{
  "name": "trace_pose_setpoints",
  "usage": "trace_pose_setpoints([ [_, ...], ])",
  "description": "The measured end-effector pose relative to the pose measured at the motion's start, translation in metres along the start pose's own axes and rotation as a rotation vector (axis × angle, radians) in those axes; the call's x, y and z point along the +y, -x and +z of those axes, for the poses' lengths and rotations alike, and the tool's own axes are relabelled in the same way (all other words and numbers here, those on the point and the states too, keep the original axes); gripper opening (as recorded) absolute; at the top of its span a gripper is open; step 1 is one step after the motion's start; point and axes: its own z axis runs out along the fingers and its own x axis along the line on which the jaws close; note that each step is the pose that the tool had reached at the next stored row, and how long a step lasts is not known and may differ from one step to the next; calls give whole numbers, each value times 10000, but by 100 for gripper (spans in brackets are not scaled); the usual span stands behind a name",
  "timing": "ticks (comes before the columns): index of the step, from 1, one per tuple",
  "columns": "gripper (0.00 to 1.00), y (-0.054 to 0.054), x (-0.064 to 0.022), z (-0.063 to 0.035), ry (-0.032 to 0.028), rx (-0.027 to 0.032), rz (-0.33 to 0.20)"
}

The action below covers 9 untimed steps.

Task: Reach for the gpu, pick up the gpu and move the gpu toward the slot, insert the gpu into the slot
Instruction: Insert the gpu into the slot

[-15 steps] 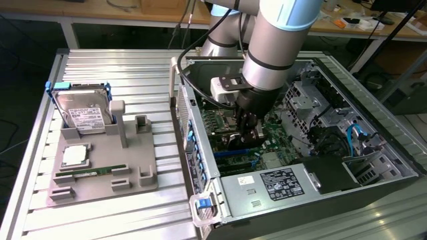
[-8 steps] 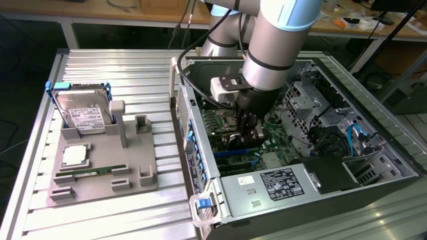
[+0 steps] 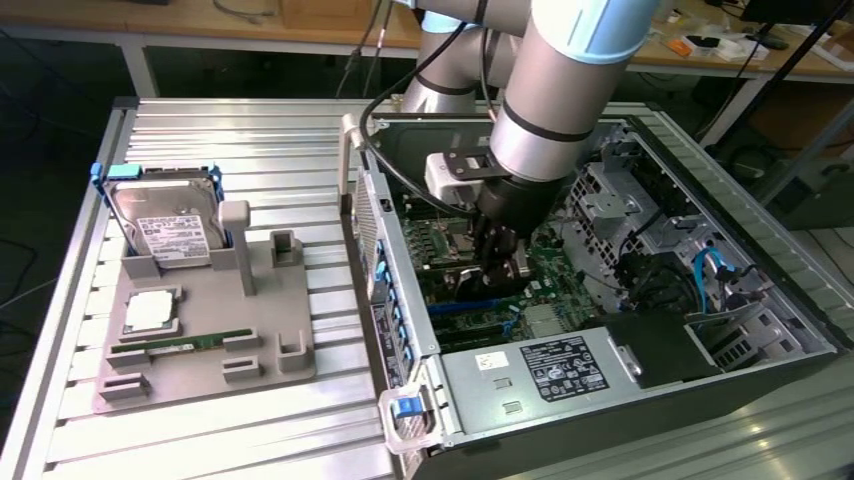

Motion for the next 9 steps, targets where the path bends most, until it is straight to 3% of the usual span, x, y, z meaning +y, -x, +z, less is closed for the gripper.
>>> trace_pose_setpoints([
  [2, 27, -3, -15, 5, 50, 0, 2],
  [9, 27, -3, -17, 54, 54, 2, 2],
])
